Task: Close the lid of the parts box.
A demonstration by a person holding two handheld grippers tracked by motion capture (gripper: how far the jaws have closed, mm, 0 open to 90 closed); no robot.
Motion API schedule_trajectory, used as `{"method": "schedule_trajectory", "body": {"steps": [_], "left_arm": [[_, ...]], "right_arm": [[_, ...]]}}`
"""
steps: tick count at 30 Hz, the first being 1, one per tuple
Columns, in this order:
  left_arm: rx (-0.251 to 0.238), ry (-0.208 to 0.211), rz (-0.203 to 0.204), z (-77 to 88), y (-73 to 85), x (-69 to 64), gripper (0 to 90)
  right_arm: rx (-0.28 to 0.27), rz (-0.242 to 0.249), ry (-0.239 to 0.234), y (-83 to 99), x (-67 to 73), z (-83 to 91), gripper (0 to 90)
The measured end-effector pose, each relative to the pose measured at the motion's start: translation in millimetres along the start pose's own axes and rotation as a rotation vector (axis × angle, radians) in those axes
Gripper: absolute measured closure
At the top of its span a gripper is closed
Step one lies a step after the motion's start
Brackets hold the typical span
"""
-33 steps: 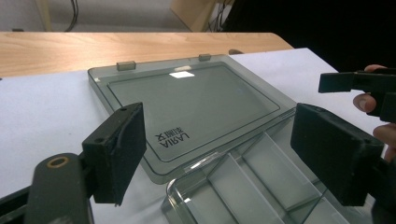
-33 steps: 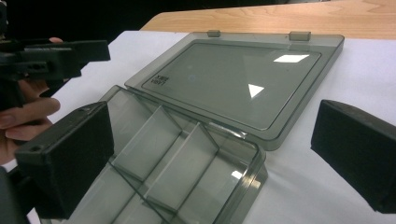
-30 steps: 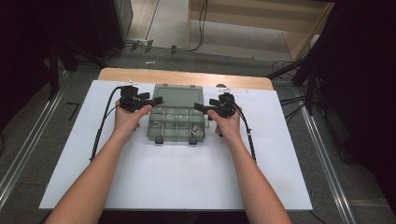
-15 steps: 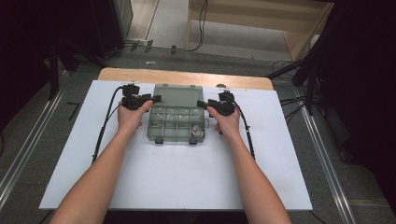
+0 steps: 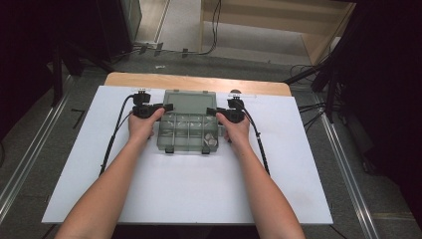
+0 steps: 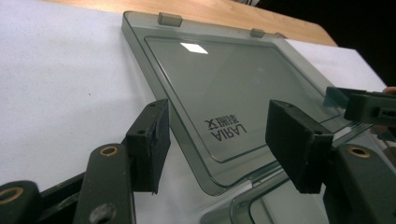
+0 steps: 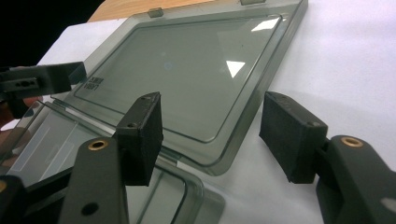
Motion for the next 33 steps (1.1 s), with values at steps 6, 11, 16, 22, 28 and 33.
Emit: {"method": "schedule_trajectory", "body": {"steps": [6, 11, 16, 22, 28, 33], "left_arm": [[0.015, -0.018, 0.052, -5.6, 0.0, 2.5, 38.4], [0.022, -0.014, 0.073, -10.6, -0.3, -0.1, 43.9], [-0.006, 0.005, 0.092, -4.8, -3.7, 2.6, 53.9], [-0.051, 0.039, 0.040, 8.0, -8.6, 1.0, 66.3], [-0.054, 0.037, -0.049, 13.5, -8.3, -2.6, 69.9], [-0.058, 0.039, -0.067, 15.6, -8.4, -4.1, 70.3]], "right_arm": [[0.032, -0.030, 0.001, -2.1, -0.4, -4.3, 36.9], [0.036, -0.010, -0.001, -2.5, 3.1, -5.6, 39.1], [0.009, -0.006, 0.024, -3.4, 1.9, -0.9, 52.1], [-0.050, 0.034, 0.035, -6.5, 1.4, 11.6, 67.0], [-0.107, 0.091, 0.059, -4.0, 4.3, 23.5, 77.5], [-0.133, 0.137, 0.087, -1.6, 5.6, 26.5, 81.9]]}}
Point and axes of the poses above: each handheld gripper's, and its own axes: z roughly backward along the jaws, y roughly out of its underside, x roughly to its left, the point moved 1 cm from there along -z, roughly forward along the jaws, and after that the axes turned 10 degrees about y, right-handed, at the moved point
